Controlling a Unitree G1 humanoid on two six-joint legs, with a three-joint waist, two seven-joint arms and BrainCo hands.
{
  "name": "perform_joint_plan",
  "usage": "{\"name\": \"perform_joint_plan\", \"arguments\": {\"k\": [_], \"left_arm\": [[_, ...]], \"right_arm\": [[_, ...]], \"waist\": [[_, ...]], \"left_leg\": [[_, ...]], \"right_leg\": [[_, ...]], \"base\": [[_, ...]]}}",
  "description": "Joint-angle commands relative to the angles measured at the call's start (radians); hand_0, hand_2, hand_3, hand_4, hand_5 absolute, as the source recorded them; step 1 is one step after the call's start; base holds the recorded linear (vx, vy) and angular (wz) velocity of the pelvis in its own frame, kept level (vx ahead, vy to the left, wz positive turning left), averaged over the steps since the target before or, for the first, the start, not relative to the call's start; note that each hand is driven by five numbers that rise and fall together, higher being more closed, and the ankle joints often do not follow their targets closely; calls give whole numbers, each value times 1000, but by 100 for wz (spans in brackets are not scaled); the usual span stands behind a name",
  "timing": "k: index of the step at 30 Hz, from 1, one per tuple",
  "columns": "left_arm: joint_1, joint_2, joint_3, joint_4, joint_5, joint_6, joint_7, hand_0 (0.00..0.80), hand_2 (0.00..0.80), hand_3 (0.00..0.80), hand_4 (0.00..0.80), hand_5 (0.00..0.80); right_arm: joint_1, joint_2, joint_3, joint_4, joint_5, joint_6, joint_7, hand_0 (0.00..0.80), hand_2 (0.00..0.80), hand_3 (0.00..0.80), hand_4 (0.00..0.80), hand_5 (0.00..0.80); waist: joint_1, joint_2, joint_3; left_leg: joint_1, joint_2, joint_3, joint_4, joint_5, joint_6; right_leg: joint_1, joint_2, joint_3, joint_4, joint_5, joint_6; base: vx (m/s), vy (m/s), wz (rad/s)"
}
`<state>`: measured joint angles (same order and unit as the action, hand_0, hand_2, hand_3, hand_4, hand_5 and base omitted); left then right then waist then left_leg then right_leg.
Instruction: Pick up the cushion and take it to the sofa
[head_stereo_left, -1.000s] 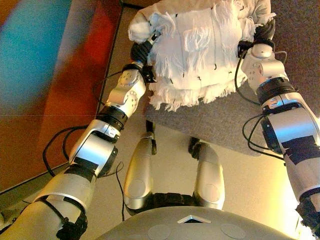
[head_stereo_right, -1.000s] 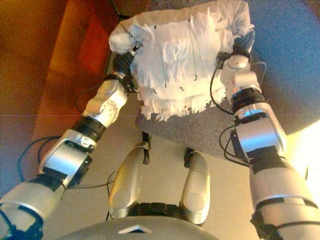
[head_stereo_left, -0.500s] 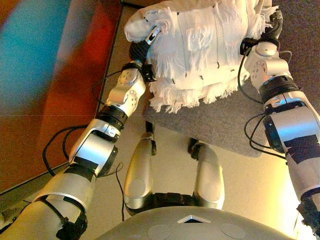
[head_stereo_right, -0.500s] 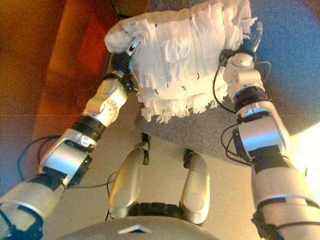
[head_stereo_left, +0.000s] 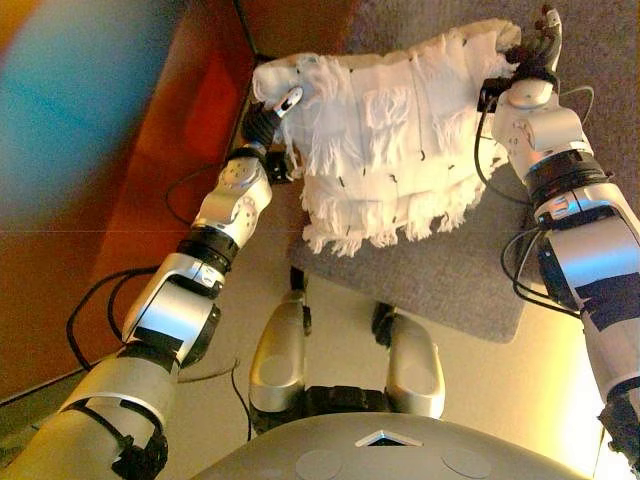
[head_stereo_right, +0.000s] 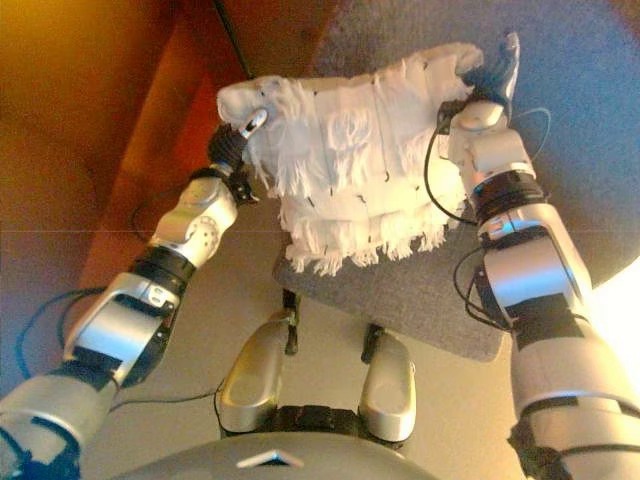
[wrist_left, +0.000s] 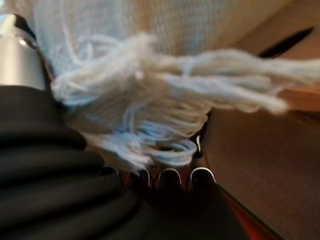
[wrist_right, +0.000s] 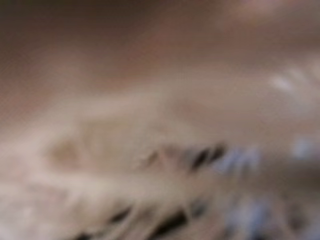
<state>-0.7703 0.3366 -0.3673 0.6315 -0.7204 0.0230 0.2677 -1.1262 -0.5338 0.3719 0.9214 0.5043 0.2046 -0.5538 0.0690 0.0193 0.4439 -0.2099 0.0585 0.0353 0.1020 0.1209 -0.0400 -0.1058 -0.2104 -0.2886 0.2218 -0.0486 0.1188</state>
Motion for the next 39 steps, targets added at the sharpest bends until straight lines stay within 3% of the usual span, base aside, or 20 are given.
{"name": "perform_joint_plan", "arguments": {"k": [1, 7, 15, 25, 35, 39], "left_arm": [[25, 49, 98, -120, 65, -88, -3, 0, 0, 0, 0, 0], [217, 77, 156, -230, 161, -58, 10, 0, 0, 0, 0, 0], [454, 99, 283, -367, 201, -66, -45, 0, 0, 0, 0, 0], [618, 98, 417, -455, 183, -105, -111, 0, 0, 0, 0, 0], [660, 79, 430, -493, 132, -88, -174, 0, 0, 0, 0, 0], [699, 76, 444, -532, 99, -81, -238, 0, 0, 0, 0, 0]], "right_arm": [[158, 28, 13, -95, -66, 14, -82, 0, 0, 0, 0, 0], [342, 51, -11, -294, -239, 151, -199, 0, 0, 0, 0, 0], [656, 79, -131, -499, -289, 56, -64, 0, 0, 0, 0, 0], [860, 89, -250, -713, -402, -15, 64, 0, 0, 0, 0, 0], [871, 92, -283, -740, -377, -45, 109, 0, 0, 0, 0, 0], [906, 89, -311, -791, -350, -67, 181, 0, 0, 0, 0, 0]], "waist": [[48, -35, -230], [47, -39, -296], [33, -37, -356], [7, -37, -387], [12, -45, -396], [8, -48, -398]], "left_leg": [[91, 18, 18, -2, -133, -63], [176, 20, 26, -12, -145, -54], [281, 24, 58, -62, -159, -39], [328, 20, 91, -95, -166, -27], [340, 11, 101, -106, -177, -15], [345, 10, 111, -112, -181, -11]], "right_leg": [[58, -56, 12, -81, 22, 69], [143, -43, 19, -115, 22, 59], [229, -21, 26, -183, 30, 52], [251, -6, 45, -208, 36, 48], [258, -6, 43, -221, 40, 52], [257, -6, 45, -227, 43, 54]], "base": [[141, 2, 15], [167, 17, 12], [113, 23, 6], [37, 12, -10], [6, -2, -3], [-20, 5, -3]]}}
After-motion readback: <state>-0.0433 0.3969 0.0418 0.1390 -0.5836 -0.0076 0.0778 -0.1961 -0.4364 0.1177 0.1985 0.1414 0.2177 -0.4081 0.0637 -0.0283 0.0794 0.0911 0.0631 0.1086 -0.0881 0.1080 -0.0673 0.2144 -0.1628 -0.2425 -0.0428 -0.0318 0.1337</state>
